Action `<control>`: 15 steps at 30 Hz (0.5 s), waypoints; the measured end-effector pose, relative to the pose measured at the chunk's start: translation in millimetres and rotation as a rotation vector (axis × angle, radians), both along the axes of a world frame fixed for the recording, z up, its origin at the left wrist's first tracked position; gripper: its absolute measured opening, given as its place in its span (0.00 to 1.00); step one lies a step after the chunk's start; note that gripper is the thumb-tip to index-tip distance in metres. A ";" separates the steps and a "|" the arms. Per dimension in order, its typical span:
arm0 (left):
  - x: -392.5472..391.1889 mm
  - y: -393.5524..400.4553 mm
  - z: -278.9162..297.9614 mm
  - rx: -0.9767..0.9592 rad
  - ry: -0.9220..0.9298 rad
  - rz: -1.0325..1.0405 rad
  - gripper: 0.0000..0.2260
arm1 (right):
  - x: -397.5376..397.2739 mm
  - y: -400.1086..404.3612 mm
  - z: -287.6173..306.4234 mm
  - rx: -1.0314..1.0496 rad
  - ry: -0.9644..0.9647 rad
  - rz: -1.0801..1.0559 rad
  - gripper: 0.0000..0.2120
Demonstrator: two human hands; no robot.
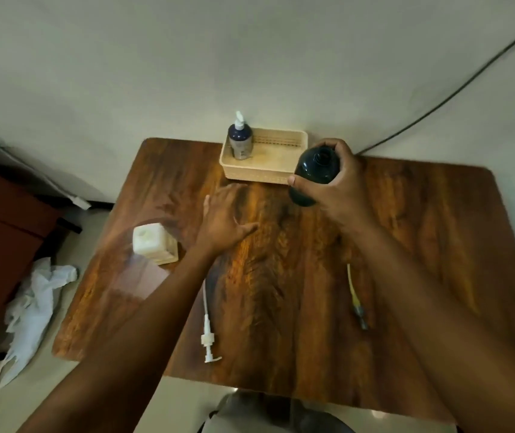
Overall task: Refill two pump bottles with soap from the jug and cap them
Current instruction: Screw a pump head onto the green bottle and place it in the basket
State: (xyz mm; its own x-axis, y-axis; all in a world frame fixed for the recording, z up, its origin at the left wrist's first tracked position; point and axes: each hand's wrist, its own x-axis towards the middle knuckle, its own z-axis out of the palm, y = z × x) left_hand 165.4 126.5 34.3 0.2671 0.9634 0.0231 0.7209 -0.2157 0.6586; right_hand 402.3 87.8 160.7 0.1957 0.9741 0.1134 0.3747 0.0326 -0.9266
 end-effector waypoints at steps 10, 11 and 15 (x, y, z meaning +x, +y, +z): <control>227.8 -85.1 -51.1 -0.051 0.411 -0.762 0.28 | 151.8 -87.4 -16.0 -0.021 -0.068 -0.228 0.32; 240.4 -97.2 -55.6 -0.069 0.498 -0.838 0.29 | 161.6 -96.1 -17.3 -0.027 -0.067 -0.239 0.31; 262.3 -132.2 -73.9 -0.035 0.760 -1.119 0.22 | 189.8 -122.5 -27.5 -0.046 -0.059 -0.290 0.31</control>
